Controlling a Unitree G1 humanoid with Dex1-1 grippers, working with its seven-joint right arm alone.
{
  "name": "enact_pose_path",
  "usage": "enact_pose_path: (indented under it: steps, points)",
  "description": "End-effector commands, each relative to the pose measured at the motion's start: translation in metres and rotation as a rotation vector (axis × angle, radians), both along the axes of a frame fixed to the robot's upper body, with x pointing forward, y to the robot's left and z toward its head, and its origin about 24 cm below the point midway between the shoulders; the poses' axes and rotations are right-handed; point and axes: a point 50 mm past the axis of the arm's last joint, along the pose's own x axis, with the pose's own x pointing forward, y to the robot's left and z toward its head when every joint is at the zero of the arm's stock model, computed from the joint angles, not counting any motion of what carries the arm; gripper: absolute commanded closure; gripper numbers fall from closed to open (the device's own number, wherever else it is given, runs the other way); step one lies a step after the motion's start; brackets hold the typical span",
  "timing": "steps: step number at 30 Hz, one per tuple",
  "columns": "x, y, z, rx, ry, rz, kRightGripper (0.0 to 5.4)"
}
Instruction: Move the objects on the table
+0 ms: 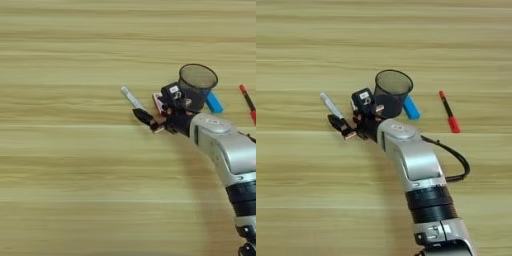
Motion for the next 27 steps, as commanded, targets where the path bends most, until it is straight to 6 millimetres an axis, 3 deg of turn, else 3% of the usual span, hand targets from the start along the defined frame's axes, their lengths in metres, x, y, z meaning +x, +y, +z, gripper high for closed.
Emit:
enact_pose_path:
  steps: [1, 16, 23, 27]
  points:
    - [0.009, 0.001, 0.047, 0.062, -0.259, 0.003, 0.16]
    - [0.013, -0.022, 0.077, 0.112, -0.434, -0.14, 0.03]
    - [0.006, -0.068, 0.104, 0.102, -0.549, -0.318, 0.03]
    - [0.003, -0.094, 0.107, 0.071, -0.554, -0.404, 0.03]
